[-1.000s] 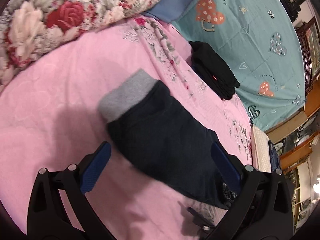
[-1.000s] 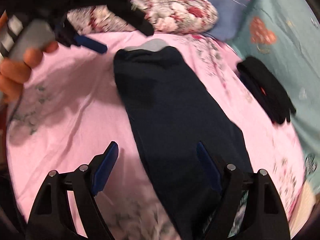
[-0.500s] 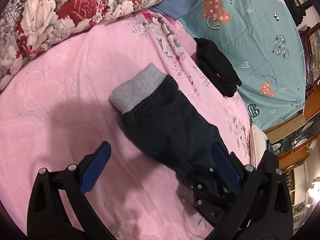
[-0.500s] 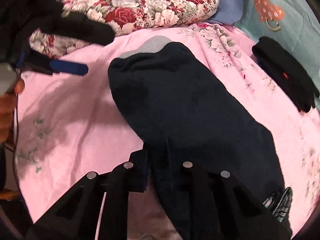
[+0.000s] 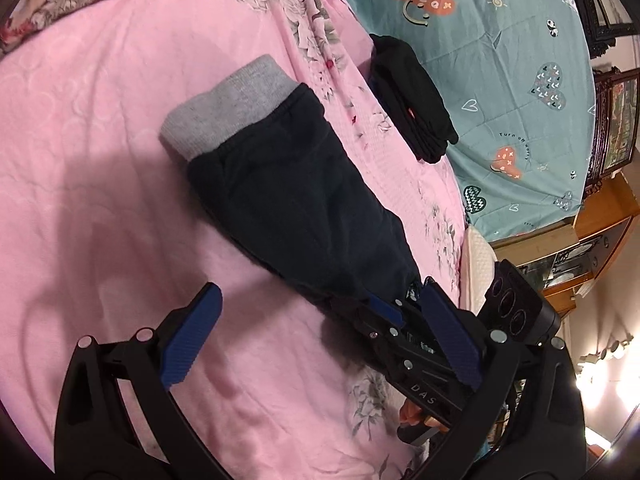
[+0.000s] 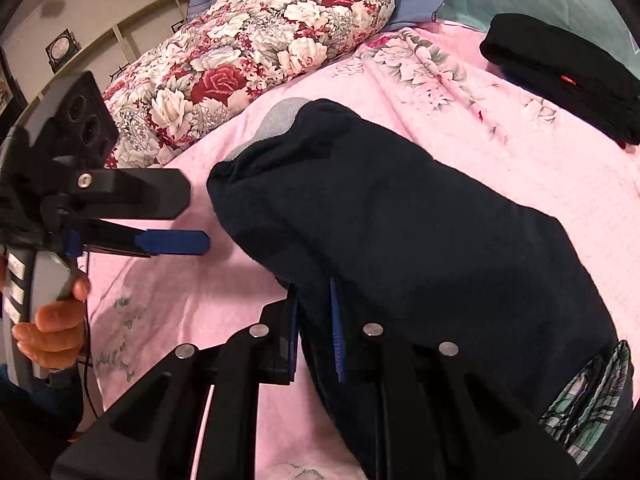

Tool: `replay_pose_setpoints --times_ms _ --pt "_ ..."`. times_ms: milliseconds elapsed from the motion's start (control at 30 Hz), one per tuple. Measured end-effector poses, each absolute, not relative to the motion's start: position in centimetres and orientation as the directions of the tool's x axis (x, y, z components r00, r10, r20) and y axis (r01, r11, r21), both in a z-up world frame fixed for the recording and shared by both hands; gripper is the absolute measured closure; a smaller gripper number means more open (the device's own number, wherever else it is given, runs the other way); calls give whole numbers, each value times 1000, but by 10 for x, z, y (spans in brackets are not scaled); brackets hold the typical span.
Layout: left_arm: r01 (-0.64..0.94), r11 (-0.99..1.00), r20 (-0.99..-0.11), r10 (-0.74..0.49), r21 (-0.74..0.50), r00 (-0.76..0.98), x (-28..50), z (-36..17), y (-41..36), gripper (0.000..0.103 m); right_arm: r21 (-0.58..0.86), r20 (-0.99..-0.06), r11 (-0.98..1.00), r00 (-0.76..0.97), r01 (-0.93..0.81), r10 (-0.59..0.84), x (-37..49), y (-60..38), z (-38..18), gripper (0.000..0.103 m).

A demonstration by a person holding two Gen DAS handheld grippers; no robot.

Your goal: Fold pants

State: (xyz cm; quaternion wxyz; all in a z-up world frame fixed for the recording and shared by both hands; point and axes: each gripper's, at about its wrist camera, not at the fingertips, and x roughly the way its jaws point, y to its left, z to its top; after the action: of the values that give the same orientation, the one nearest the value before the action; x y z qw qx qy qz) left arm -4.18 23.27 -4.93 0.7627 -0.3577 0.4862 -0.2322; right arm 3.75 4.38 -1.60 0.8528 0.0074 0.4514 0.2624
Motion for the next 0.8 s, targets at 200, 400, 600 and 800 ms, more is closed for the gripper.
replay_pose_setpoints --times_ms 200,400,600,800 --pt "-32 601 -551 -708 -798 442 -28 -56 234 2 258 -764 857 449 -445 463 36 44 -19 88" --pt "-55 644 -595 -666 -763 451 -8 -65 219 2 345 -729 841 445 -416 520 38 31 -14 88" --pt "-58 665 -599 -626 -744 499 6 -66 213 2 338 -731 838 441 -428 520 38 34 -16 88" --pt "-49 734 -628 -542 -677 558 7 -63 210 18 305 -750 861 455 -407 481 33 32 -13 49"
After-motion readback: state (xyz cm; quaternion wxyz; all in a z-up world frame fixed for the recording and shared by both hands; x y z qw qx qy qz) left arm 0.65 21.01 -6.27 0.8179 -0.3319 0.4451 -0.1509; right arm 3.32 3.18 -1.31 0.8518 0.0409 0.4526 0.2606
